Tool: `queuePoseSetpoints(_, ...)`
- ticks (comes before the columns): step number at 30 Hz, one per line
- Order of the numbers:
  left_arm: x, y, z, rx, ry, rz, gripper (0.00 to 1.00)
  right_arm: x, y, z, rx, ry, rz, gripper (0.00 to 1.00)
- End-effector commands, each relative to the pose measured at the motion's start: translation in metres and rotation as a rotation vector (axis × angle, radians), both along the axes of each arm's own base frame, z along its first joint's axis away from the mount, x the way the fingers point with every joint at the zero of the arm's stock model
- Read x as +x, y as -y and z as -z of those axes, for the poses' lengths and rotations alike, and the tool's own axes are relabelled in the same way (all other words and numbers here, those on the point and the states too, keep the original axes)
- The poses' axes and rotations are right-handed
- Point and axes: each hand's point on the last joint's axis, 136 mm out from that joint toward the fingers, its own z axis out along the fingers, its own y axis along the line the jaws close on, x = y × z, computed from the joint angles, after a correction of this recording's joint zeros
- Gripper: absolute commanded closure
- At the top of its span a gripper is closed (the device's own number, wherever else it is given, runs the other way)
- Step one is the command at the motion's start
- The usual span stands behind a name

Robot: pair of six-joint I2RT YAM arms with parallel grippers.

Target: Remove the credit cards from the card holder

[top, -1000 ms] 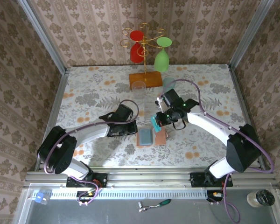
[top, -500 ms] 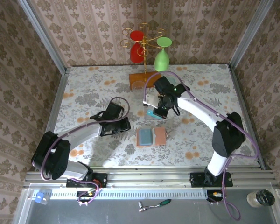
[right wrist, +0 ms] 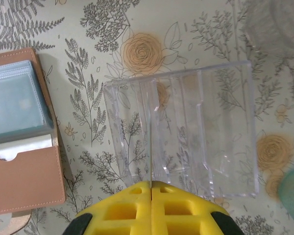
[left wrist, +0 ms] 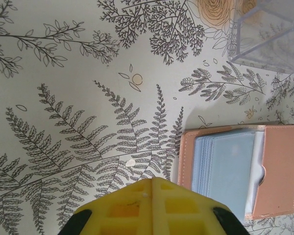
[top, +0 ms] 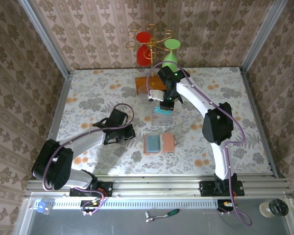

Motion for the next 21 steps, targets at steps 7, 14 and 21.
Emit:
queuePoseSetpoints(7,-0.003,-0.003,-0.007,-0.006,0.001,0.009,0.93,-0.015,0.006,0.021,-0.063,-0.21,-0.055,1.0)
queuePoseSetpoints(14,-0.004,-0.005,-0.007,-0.012,0.006,-0.003,0.93,-0.023,0.003,0.033,-0.057,-0.275,-0.065,1.0)
queuePoseSetpoints(21,-0.007,-0.006,-0.006,-0.014,0.004,-0.01,0.93,-0.033,-0.002,0.044,-0.044,-0.331,-0.072,1.0)
